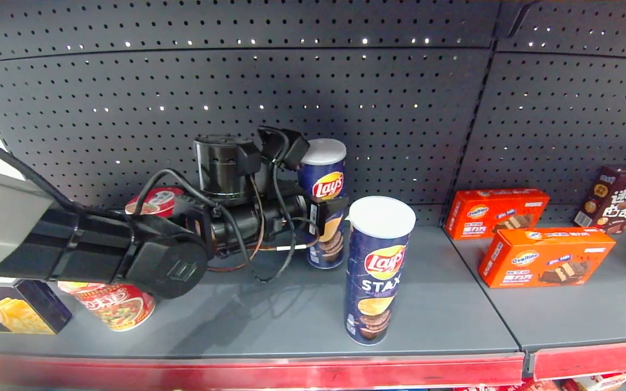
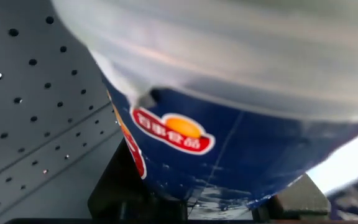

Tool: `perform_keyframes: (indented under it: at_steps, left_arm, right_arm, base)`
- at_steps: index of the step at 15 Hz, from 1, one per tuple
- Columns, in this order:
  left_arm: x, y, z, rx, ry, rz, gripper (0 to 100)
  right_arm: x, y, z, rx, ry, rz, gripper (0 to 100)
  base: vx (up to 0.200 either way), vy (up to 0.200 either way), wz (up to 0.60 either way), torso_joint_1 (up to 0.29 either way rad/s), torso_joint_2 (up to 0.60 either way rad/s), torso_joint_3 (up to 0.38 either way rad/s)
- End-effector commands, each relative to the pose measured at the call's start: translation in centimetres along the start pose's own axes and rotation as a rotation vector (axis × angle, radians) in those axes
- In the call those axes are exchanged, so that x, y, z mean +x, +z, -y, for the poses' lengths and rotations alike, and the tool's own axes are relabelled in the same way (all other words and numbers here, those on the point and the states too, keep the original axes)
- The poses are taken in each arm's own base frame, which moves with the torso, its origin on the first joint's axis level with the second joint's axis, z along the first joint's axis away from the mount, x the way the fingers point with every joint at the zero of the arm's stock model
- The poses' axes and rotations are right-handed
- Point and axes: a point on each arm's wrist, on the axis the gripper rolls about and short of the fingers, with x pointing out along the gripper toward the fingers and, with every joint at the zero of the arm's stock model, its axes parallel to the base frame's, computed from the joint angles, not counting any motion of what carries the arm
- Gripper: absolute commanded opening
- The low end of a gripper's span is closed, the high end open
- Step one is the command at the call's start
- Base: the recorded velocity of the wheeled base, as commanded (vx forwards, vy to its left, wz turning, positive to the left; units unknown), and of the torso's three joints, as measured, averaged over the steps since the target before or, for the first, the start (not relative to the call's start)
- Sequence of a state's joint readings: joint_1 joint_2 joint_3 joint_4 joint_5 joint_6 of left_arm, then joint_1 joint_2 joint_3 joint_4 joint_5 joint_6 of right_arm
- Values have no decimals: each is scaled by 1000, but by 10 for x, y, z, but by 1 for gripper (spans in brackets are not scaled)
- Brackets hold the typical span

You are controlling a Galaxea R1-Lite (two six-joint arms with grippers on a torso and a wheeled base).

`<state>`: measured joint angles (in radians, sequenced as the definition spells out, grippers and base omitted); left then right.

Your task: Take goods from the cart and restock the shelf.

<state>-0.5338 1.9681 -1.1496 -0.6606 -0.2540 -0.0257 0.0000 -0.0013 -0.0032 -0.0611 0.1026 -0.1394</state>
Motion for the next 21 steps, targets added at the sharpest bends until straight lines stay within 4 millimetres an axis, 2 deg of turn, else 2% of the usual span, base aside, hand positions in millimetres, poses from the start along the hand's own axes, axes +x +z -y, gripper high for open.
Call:
perform_keyframes:
  at_steps: [1, 5, 9, 18, 19, 21]
  left_arm:
    - [13, -4, -8, -1, 12, -2, 0]
    - [33, -2, -24, -6, 36, -22, 0]
    - [48, -11, -36, -9, 48, -28, 0]
    - [53, -23, -37, -16, 47, -59, 0]
    - [53, -23, -37, -14, 47, -58, 100]
    - [53, -22, -34, -14, 43, -55, 100]
  right_arm:
    - [0, 0, 0, 0, 0, -1, 100]
    - [0, 0, 0, 0, 0, -1, 100]
    - [0, 0, 0, 0, 0, -1, 100]
    - [0, 0, 0, 0, 0, -1, 100]
    - [0, 0, 0, 0, 0, -1, 100]
    - [0, 0, 0, 0, 0, -1, 100]
  base:
    - [0, 0, 0, 0, 0, 0]
    - [0, 0, 0, 0, 0, 0]
    - [0, 0, 0, 0, 0, 0]
    - [0, 0, 0, 0, 0, 0]
    - [0, 0, 0, 0, 0, 0]
    - [0, 0, 0, 0, 0, 0]
